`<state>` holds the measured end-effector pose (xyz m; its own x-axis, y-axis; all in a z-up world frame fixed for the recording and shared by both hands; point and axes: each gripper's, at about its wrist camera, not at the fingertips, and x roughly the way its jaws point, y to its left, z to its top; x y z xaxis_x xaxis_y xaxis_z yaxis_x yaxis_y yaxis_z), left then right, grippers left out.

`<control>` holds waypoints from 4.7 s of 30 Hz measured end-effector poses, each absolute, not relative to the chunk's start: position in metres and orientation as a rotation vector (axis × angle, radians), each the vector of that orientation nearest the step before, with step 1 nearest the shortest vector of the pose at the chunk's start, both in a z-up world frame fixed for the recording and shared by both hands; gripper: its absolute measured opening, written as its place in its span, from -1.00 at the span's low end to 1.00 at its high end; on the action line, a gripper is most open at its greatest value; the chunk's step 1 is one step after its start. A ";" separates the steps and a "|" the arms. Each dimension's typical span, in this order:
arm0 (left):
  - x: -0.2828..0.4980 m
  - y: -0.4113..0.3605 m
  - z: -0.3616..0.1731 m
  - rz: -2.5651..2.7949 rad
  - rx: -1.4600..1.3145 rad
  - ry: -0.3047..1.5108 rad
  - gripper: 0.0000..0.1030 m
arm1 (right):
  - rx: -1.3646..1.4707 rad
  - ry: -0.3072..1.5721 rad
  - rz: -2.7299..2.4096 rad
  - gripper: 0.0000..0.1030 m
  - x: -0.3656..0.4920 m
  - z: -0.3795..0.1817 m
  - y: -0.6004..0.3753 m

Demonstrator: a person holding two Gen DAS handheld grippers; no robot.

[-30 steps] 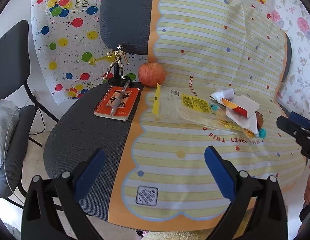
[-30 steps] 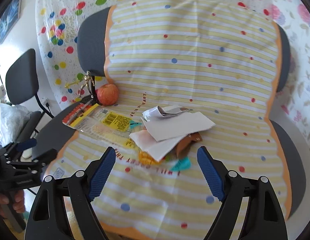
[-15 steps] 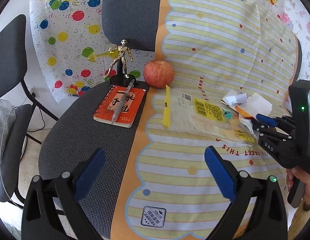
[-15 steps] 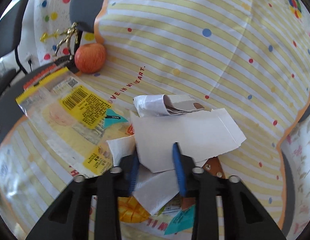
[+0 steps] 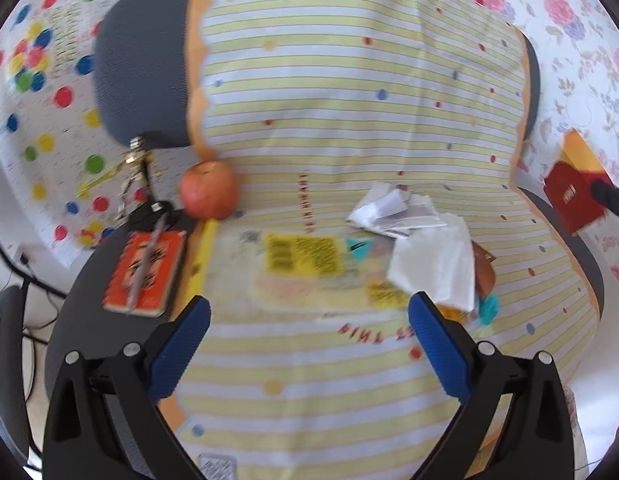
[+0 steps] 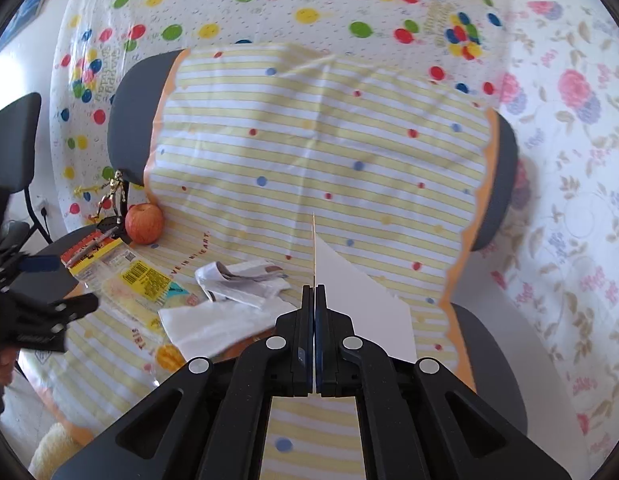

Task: Collect trash
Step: 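Grasp the white paper sheet with the right tool while the left tool grasps folded paper, then carry both papers to the pink bin and release them, then move both tools back over the chair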

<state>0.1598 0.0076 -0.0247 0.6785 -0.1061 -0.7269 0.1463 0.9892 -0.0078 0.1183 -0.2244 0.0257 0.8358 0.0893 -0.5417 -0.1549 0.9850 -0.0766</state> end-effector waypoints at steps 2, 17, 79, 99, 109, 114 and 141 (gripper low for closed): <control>0.179 -0.008 -0.026 -0.186 0.060 0.813 0.87 | -0.124 0.585 0.130 -0.99 0.110 0.019 -0.228; 0.288 -0.082 -0.078 -0.287 0.319 0.978 0.27 | 0.011 0.644 0.162 -0.99 0.124 -0.022 -0.242; -0.060 -0.205 -0.064 -0.761 0.220 0.802 -1.00 | 0.539 0.781 -0.188 -0.80 -0.167 -0.118 -0.397; -0.089 -0.308 -0.124 -1.011 0.417 0.956 -0.99 | 0.487 0.672 -0.335 -0.75 -0.200 -0.091 -0.427; -0.078 -0.317 -0.138 -0.980 0.421 0.990 -0.03 | 0.502 0.685 -0.341 -0.75 -0.200 -0.098 -0.433; -0.068 -0.292 -0.126 -0.910 0.380 0.949 -0.03 | 0.486 0.689 -0.337 -0.75 -0.197 -0.097 -0.426; 0.011 -0.034 -0.046 -0.214 0.087 0.800 0.72 | 0.113 0.699 0.154 0.16 -0.022 -0.016 -0.253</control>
